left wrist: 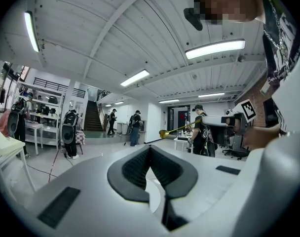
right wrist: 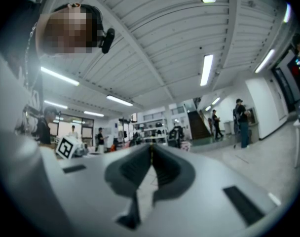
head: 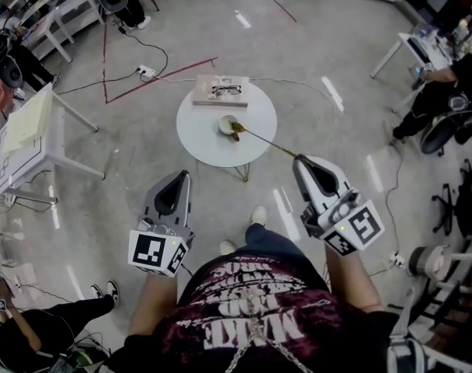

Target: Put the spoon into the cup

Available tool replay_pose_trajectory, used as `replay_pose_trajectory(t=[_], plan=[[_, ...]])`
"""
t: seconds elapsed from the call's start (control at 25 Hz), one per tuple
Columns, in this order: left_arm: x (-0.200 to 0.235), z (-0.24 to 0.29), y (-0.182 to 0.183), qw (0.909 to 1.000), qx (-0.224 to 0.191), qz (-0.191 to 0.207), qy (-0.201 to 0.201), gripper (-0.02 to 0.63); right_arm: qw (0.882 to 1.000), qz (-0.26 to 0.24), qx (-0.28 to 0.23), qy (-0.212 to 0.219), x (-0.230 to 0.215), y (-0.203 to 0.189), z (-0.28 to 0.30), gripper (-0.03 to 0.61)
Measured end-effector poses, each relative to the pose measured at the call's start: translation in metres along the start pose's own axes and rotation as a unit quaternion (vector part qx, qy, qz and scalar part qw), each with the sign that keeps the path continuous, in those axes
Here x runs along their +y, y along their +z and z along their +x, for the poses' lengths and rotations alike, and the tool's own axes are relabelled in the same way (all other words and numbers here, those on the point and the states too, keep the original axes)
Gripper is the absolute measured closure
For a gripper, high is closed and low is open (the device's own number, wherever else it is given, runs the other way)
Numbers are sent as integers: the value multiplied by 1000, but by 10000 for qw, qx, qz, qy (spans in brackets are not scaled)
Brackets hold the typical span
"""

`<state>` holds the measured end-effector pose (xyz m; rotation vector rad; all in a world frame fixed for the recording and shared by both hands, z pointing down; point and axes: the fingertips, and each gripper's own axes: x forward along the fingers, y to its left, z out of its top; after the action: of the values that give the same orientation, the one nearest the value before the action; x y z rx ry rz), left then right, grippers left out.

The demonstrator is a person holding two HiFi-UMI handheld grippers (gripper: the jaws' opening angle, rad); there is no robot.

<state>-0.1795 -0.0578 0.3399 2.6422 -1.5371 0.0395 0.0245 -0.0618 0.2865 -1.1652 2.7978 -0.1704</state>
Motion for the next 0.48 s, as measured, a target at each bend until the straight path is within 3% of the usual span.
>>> replay_pose_trajectory(t=[0.48], plan=[[14,31,-10,9999,73,-139,71,583,9999,47,132,-3,-29,-6,18,542]])
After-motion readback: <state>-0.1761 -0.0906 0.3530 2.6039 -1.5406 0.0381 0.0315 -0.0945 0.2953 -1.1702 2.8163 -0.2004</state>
